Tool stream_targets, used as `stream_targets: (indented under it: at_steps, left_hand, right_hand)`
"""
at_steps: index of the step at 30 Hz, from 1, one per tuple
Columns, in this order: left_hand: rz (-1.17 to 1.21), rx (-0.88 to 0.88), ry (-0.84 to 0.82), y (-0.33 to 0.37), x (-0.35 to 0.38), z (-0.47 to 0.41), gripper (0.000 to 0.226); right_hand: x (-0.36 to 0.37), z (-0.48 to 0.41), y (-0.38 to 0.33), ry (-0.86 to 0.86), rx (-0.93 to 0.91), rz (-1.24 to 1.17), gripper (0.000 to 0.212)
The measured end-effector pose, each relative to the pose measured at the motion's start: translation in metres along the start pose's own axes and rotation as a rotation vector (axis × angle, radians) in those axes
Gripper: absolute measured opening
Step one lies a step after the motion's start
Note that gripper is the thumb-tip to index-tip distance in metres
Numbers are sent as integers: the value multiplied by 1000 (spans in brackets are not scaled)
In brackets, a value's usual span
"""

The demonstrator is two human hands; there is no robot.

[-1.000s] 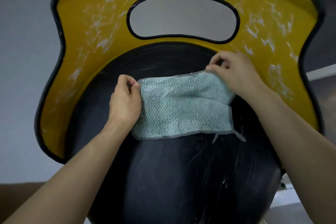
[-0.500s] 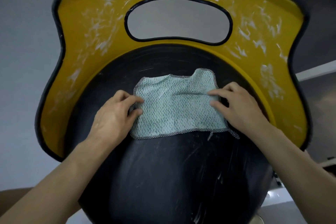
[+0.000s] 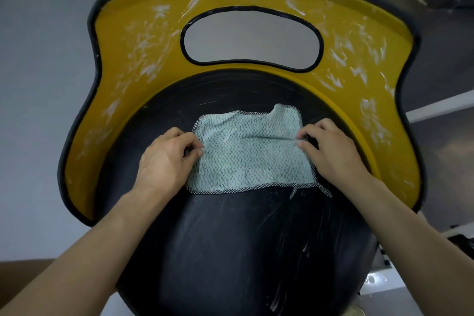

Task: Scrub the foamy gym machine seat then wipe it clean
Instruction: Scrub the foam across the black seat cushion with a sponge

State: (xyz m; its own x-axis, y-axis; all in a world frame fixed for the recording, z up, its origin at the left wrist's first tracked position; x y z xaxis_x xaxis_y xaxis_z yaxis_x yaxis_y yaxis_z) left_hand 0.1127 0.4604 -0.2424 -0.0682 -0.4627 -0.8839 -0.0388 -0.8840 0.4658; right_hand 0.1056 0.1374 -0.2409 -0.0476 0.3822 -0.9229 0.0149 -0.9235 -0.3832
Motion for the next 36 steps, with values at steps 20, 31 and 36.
stream_targets:
  at_steps: [20,31,36]
  left_hand:
    - [538,24,166,32,-70,-7,10]
    - [1026,-212,-327,98,-38,33,14]
    - [1139,-244,-497,97,-29,34,29]
  right_hand:
    - [-85,12,-31,106,102,-632,15]
    - [-37,42,-105,-232,367,-1318,13]
    - [-21,47,-106,-137,289,-1262,19]
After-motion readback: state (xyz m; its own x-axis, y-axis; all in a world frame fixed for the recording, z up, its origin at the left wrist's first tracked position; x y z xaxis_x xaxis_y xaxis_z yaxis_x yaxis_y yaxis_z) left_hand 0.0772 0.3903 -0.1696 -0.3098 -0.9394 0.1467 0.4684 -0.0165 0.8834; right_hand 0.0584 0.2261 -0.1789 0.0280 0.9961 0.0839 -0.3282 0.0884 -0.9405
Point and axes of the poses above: each hand's wrist, its own z-axis away from the middle knuckle, its own x-axis out of the palm, y = z × x, the point moved 1 cm from there along -z, towards the middle knuckle, and after that the axes turned 2 degrees about -x, right-handed, at the moved point
